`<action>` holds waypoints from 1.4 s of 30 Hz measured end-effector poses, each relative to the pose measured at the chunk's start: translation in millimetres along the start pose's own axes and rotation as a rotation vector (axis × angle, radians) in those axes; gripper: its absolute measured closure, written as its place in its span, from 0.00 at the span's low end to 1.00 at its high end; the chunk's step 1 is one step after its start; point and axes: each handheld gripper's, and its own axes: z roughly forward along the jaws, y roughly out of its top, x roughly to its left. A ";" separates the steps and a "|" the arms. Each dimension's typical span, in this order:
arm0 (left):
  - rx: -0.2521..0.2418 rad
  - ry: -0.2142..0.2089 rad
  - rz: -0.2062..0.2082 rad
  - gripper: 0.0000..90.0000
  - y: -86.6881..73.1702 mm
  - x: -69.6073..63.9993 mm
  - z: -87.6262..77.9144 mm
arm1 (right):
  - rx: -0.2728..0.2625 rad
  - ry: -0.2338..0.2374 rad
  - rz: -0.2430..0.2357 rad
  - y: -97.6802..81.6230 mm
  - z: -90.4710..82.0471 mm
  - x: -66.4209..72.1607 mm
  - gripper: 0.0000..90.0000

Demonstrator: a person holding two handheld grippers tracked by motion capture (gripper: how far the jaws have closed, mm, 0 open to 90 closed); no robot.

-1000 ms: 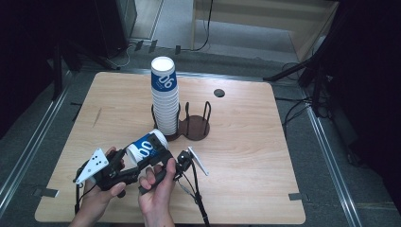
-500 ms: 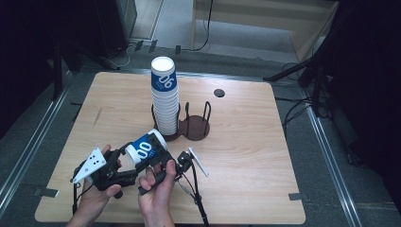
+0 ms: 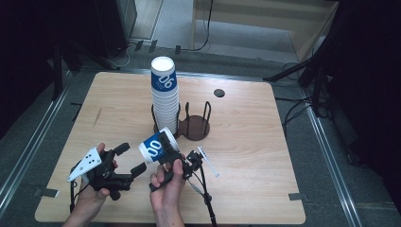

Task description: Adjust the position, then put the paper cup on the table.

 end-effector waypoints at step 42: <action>0.055 0.081 -0.012 0.00 -3.7 20.2 -6.8 | -0.169 -0.239 -0.782 38.8 -22.0 5.1 0.16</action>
